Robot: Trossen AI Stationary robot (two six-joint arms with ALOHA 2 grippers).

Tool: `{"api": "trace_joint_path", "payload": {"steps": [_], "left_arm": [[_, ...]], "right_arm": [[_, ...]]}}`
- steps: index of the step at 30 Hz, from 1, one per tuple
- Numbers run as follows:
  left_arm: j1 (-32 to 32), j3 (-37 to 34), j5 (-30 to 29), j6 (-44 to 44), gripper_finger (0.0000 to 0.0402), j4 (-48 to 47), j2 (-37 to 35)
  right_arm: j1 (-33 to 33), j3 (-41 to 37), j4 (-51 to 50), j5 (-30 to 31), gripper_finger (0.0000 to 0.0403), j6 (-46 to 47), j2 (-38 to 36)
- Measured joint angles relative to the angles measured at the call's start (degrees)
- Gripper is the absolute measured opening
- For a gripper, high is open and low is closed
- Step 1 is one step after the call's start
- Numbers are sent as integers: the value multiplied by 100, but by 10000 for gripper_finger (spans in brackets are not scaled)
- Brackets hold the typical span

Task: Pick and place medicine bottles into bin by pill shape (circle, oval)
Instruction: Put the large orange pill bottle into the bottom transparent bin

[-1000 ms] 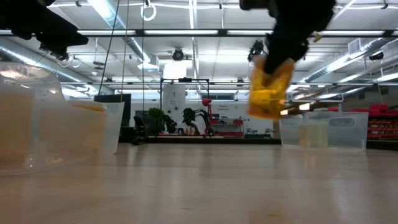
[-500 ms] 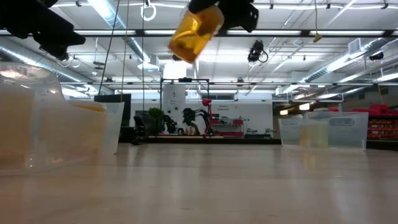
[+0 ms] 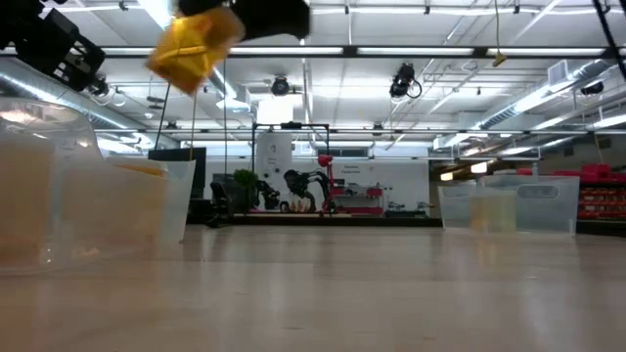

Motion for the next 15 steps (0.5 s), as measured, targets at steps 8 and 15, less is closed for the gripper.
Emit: {"api": "trace_joint_path", "payload": {"steps": [8, 15], "left_arm": [[-315, 0, -218, -109, 172, -21, 45], [-683, 0, -1189, -80, 172, -95, 48]], "right_arm": [[-204, 1613, -619, -276, 234, -555, 876], [-315, 2314, -668, -520, 234, -734, 1292]]}}
